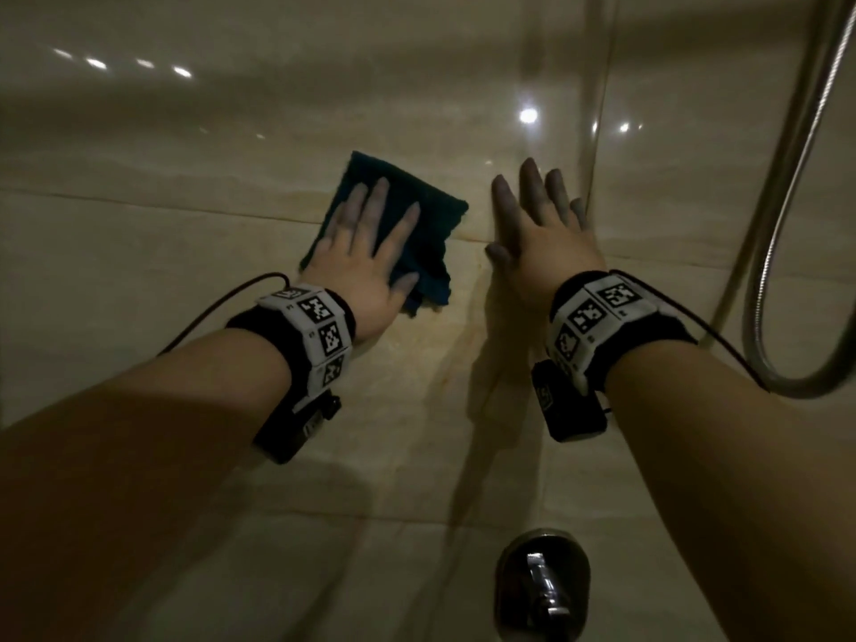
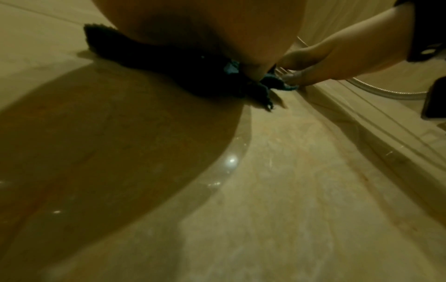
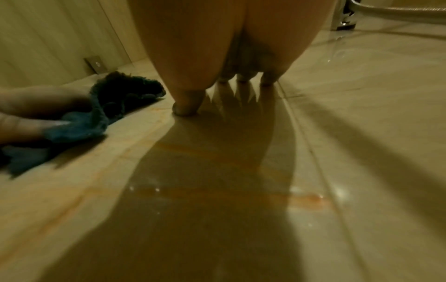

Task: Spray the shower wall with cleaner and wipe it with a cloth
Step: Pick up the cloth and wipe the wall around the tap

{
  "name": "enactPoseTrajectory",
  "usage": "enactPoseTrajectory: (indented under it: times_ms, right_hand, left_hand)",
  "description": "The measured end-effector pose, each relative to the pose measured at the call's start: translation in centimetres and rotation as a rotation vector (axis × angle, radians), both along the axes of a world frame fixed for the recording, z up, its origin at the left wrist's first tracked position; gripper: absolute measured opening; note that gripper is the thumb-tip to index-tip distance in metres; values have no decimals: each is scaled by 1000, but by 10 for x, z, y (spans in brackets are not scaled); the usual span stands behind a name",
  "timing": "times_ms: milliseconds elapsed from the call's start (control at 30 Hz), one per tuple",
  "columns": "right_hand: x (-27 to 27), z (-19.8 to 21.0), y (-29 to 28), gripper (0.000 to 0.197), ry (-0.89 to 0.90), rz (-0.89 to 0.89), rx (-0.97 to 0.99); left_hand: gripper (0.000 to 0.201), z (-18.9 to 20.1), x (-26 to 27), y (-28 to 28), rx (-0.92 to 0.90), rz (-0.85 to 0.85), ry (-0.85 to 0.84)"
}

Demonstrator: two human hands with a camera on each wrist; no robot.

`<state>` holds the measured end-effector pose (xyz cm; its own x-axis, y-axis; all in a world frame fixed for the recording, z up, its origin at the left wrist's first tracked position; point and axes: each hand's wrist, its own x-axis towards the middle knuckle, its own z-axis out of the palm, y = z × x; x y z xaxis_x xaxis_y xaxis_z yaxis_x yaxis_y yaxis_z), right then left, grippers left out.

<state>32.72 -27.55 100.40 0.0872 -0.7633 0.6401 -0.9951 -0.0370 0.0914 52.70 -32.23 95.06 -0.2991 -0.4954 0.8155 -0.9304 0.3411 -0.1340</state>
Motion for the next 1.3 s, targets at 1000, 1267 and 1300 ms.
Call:
enactPoseTrajectory:
  times_ms: [1000,1267,1300]
  right_hand:
    - [-52,-57,3,69,-136,-20,-82]
    - [-65,-77,11,59,-127,-6,-117]
    - [-66,-82,8,59,-125,-2,-143]
  left_hand:
    - [66,-54,-53,-2,-121,52,-135]
    - [63,-68,-64,5,-115,51,-160]
    - [64,-63,-68,7,-90,44,-151]
